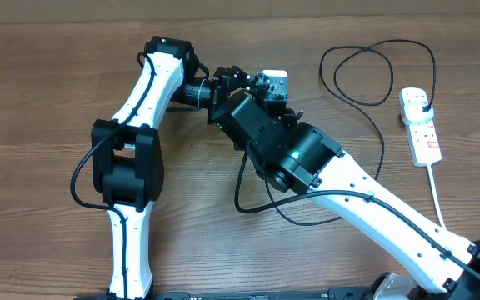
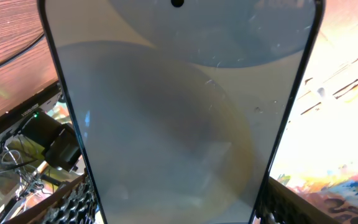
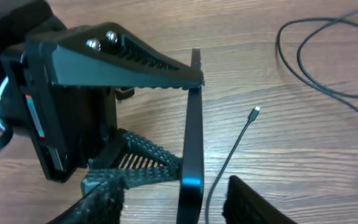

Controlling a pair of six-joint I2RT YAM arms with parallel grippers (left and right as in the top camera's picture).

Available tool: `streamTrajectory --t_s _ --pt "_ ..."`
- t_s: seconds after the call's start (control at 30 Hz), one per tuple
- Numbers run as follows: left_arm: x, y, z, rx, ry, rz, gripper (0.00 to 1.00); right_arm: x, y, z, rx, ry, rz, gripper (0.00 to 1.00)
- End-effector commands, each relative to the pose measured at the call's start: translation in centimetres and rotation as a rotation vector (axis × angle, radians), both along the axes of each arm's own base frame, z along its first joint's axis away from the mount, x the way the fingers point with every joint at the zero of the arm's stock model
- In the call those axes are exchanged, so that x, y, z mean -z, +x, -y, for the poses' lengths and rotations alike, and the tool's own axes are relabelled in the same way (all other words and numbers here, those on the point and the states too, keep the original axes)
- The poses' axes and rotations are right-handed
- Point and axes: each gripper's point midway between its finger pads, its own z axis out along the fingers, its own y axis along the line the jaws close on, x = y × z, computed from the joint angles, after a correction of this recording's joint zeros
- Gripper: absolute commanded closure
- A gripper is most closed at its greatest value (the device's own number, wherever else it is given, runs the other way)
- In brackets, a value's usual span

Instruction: Plug charger to phone and switch on socket

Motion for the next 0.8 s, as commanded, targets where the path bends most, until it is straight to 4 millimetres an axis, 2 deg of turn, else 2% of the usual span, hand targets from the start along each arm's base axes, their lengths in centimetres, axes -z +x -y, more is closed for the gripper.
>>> streamTrajectory --t_s 0.0,0.2,0.33,0.77 --pt "-1.6 0.6 0.0 -0.024 -0.052 0.003 0.31 -1.2 0.8 0.4 0.027 0.014 0.033 0.49" --pt "-1.6 0.6 0.0 -0.024 -0.052 0.004 0.31 -0.2 1.3 0.2 0.034 -0.009 0.023 0.49" --pt "-1.5 0.6 0.0 -0.024 -0.052 0.007 0.31 -0.3 1.7 0.6 0.049 -0.007 0.031 0.49" --pt "-1.5 0.6 0.0 -0.024 -0.052 0.01 0.3 -0.1 1.6 0.5 0.042 -0.003 0.018 0.67"
